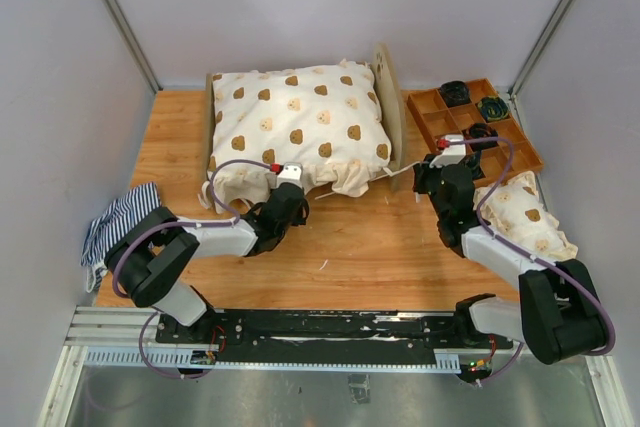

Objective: Set up the pet bed

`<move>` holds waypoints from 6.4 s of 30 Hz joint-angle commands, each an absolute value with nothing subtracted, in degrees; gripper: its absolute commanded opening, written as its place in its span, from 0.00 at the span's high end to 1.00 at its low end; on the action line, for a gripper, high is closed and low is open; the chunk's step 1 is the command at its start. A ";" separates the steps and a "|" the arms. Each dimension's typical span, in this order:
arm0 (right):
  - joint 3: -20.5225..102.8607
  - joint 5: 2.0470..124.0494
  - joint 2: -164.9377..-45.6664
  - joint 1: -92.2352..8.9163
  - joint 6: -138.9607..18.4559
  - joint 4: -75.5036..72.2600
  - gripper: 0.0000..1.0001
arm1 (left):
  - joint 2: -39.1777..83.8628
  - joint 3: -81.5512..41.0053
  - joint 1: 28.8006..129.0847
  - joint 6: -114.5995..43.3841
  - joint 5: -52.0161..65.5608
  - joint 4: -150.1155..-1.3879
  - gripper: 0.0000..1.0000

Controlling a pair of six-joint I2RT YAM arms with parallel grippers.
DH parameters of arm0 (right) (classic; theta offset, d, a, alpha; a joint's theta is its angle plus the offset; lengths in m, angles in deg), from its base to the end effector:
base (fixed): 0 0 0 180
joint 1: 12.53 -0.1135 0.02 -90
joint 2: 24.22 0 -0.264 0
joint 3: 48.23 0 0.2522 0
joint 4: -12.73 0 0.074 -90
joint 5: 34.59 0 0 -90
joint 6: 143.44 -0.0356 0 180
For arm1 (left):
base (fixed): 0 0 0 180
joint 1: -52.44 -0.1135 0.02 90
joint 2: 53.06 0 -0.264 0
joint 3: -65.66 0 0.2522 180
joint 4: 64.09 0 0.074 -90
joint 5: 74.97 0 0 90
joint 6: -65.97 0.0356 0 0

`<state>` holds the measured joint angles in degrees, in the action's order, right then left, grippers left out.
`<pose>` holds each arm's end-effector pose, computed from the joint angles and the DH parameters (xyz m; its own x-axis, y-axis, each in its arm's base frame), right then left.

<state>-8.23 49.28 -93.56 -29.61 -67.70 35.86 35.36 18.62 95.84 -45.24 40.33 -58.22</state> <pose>0.2453 0.0714 0.2251 -0.1472 0.2110 -0.9663 -0.1592 0.9592 0.2337 0.2200 -0.1871 0.1490 -0.5267 0.0479 -0.8487 0.1908 0.9796 -0.0631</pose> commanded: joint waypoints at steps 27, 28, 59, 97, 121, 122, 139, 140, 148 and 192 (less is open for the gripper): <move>-6.18 52.31 -74.52 -27.28 -83.64 3.09 0.59 | 41.43 9.44 111.35 -47.17 14.58 -33.60 0.37; -6.26 53.28 -73.95 -27.26 -84.94 2.89 0.61 | 39.62 10.22 111.32 -45.82 15.03 -34.21 0.36; -7.14 33.80 -106.40 -52.85 -107.35 49.29 0.63 | 5.88 16.30 85.33 -47.87 33.51 -73.59 0.41; 1.63 34.79 -78.54 -46.19 -79.26 -5.58 0.47 | -2.64 18.81 72.40 -50.19 24.09 -78.55 0.31; 10.84 22.42 -79.22 -0.31 -90.38 -37.67 0.32 | -26.53 23.14 72.70 -36.44 8.11 -88.68 0.01; 9.66 23.61 -79.96 1.88 -90.43 -36.78 0.32 | -26.74 23.27 73.03 -36.24 8.13 -88.67 0.01; 5.88 31.96 -90.11 10.77 -79.65 -25.86 1.00 | -26.09 20.47 74.24 -34.09 15.19 -92.92 0.01; 6.33 32.30 -87.98 10.69 -78.87 -26.96 1.00 | -26.92 20.73 74.24 -33.71 13.71 -92.47 0.02; 12.93 38.69 -69.39 5.45 -74.31 -34.16 1.00 | -32.88 22.23 74.25 -31.88 4.07 -87.49 0.20; 18.14 39.93 -71.51 -4.93 -76.26 -38.30 1.00 | -32.27 21.48 74.25 -25.62 -9.87 -80.87 0.13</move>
